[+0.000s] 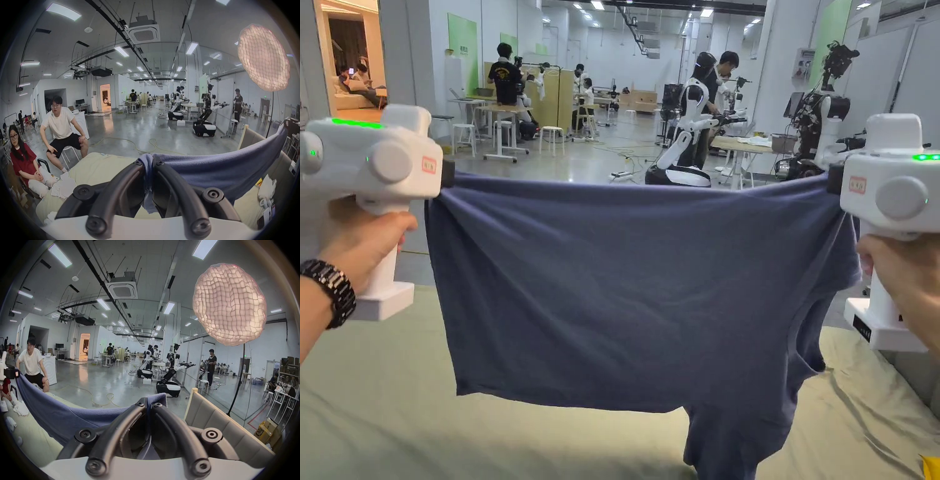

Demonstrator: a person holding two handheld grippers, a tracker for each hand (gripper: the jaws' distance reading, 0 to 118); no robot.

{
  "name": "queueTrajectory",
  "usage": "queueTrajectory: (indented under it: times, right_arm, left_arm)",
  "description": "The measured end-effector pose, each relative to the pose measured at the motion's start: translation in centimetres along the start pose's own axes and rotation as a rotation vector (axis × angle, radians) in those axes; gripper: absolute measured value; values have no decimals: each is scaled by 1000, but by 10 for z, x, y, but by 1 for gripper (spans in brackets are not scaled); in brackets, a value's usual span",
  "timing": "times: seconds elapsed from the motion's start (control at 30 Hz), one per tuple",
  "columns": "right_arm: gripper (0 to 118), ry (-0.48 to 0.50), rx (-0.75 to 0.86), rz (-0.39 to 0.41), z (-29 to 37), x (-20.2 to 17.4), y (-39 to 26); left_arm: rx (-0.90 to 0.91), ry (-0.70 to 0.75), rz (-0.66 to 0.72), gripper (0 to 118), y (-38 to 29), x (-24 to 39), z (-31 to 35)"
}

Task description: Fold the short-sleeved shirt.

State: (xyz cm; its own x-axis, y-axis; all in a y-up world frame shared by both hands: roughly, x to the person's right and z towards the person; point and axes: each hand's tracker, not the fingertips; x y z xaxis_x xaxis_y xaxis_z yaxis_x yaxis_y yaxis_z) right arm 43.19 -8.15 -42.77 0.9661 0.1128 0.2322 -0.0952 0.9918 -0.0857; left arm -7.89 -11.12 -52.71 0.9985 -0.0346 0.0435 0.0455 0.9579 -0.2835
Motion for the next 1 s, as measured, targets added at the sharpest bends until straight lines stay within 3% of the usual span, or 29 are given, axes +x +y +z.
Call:
queueTrajectory:
  times: [0.37, 0.87, 1.0]
  right_arm:
    - [3, 11, -183, 39, 58, -6, -135]
    - [3, 17, -320, 116, 209, -2, -247]
    - [3, 10, -404, 77, 251, -1, -284]
  left_arm:
    - [-160, -35, 29, 9, -151, -4, 19]
    - [-198, -58, 76, 9, -298, -33, 166]
    - [-284, -52, 63, 9, -344, -32, 197]
